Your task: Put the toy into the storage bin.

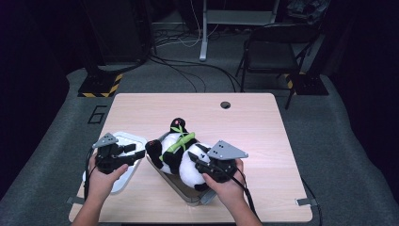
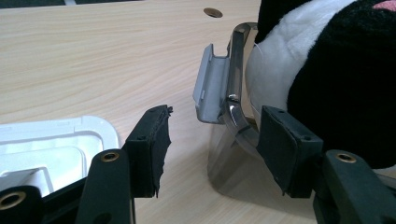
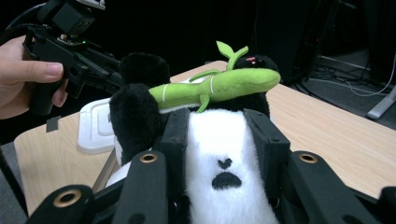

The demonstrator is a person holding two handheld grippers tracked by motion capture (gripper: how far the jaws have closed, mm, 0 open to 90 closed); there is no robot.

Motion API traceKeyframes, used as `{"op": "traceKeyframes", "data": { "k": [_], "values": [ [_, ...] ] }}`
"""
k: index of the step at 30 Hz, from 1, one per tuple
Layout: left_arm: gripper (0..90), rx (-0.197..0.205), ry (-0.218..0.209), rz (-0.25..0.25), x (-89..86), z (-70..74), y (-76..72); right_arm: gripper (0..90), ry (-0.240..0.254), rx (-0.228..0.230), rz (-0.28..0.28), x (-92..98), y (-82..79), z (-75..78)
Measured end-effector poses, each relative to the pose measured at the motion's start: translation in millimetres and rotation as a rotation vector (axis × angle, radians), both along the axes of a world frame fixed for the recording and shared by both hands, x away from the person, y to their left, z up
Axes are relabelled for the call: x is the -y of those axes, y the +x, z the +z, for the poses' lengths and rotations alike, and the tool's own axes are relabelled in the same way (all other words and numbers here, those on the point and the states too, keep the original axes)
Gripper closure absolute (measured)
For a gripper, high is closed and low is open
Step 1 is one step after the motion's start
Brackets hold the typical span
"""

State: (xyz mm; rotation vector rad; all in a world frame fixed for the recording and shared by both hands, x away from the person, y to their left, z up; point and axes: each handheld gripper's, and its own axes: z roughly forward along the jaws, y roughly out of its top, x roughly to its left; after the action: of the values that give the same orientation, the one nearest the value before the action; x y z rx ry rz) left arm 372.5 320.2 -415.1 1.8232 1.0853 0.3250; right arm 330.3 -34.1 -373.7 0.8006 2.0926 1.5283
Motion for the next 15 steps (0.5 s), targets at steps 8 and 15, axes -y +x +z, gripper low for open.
{"op": "traceKeyframes", "data": {
  "k": [8, 15],
  "values": [
    [43.1, 0.000, -0.002, -0.006, 2.0, -0.8, 0.2, 63.1, -0.016, 0.014, -0.011, -6.2, -1.3, -9.7],
    [43.1, 0.004, -0.005, -0.008, 2.0, 0.2, 0.5, 63.2, -0.017, -0.007, -0.001, -5.9, -0.8, -15.1]
  ]
}}
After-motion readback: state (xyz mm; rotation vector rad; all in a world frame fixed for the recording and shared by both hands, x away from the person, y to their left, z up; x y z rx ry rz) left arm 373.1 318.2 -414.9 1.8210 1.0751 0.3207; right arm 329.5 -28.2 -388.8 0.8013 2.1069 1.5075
